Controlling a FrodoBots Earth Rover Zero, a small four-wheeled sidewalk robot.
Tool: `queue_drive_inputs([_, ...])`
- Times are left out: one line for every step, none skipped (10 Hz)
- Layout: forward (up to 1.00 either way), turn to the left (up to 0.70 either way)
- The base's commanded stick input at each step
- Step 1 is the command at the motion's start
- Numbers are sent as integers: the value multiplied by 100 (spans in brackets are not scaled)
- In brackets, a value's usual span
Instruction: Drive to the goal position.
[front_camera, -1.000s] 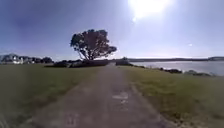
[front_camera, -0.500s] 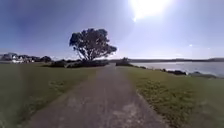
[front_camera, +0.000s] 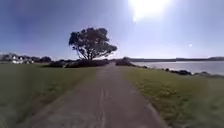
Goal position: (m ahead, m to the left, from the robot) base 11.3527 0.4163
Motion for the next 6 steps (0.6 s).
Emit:
queue_drive_inputs([100, 0])
queue_drive_inputs([100, 0])
queue_drive_inputs([100, 0])
queue_drive_inputs([100, 0])
queue_drive_inputs([100, 0])
queue_drive_inputs([100, 0])
